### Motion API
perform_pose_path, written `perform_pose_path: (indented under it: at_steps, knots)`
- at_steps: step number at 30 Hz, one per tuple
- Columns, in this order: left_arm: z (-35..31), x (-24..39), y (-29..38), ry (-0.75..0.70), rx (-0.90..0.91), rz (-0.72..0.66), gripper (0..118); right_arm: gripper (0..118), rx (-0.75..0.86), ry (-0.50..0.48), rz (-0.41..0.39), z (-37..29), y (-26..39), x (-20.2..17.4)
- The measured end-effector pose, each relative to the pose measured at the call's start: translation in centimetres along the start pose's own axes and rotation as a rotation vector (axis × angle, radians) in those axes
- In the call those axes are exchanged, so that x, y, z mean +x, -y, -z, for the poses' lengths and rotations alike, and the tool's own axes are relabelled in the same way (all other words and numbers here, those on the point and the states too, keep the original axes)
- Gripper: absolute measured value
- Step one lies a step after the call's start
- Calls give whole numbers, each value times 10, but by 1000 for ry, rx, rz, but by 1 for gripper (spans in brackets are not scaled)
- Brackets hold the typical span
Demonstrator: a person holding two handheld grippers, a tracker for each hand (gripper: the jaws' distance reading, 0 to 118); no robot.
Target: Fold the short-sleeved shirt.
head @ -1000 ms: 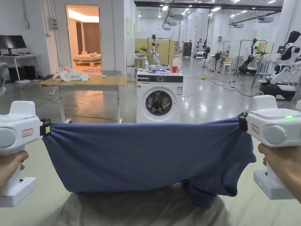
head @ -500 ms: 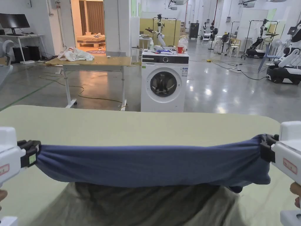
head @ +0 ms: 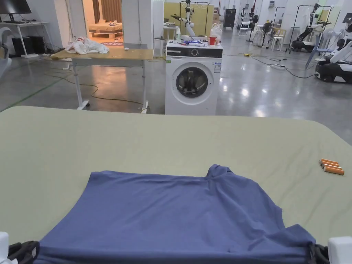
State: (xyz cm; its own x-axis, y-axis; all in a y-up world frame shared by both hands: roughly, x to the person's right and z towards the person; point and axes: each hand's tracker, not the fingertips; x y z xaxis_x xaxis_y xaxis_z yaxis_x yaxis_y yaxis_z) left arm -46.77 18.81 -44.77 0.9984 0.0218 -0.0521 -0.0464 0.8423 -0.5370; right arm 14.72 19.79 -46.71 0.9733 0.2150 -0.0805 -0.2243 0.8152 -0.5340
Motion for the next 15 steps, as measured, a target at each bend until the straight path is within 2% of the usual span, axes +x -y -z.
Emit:
perform_pose_path:
  at_steps: [7,15]
  knots:
    - [5,3,37,6,-77,21,0,5,-96,-14,-2,0,45,-7]
    - [-7,2,58,-6,-115,15,0,5,-153,-25,0,-14,66,-9]
